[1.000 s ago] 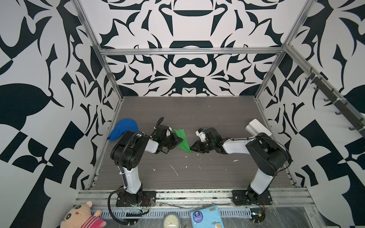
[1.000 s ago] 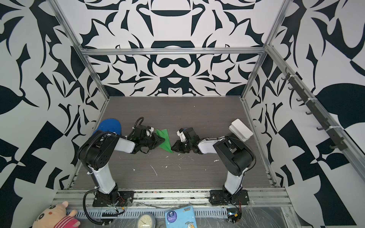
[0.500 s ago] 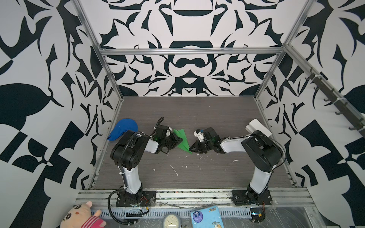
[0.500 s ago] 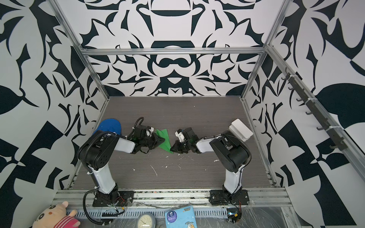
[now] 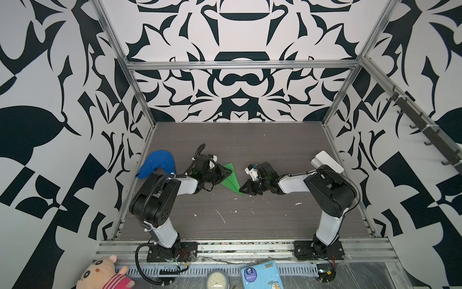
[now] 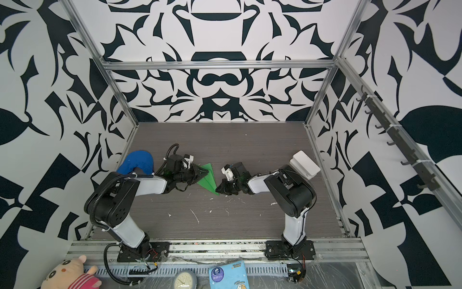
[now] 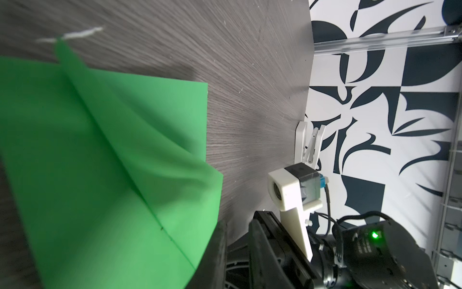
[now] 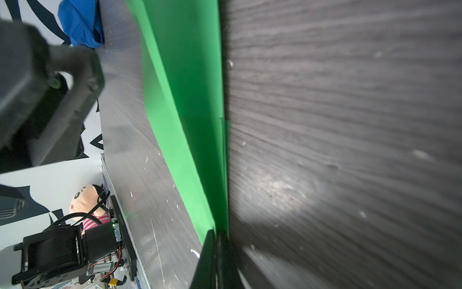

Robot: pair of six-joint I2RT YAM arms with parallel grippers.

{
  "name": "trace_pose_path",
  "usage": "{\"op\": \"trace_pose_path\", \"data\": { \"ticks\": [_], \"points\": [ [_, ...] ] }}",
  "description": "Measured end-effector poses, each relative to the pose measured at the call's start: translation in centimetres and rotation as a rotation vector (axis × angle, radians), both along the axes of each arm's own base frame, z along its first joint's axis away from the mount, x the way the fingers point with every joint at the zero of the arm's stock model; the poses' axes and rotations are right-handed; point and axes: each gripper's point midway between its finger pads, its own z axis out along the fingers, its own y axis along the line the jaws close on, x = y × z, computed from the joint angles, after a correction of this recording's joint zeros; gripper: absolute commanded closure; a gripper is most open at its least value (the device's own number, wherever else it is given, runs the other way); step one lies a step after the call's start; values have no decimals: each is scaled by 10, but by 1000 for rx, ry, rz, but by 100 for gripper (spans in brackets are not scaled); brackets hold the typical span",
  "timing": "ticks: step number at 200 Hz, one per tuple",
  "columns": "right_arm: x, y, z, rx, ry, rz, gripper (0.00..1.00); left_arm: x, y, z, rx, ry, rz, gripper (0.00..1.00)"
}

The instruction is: Fold a paper plane with a square sheet of paper (pick it up from the middle)

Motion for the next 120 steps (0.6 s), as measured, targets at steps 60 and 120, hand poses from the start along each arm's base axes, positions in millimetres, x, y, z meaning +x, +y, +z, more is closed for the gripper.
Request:
{"op": "trace_pose_path", "data": {
  "ticks": [60, 120],
  "points": [
    [2, 0, 0, -16, -13, 7, 96, -10, -5, -28, 37, 57, -40, 86],
    [3, 3, -1, -59, -79, 51, 96, -16, -14, -35, 28, 66, -74, 87]
  ]
}}
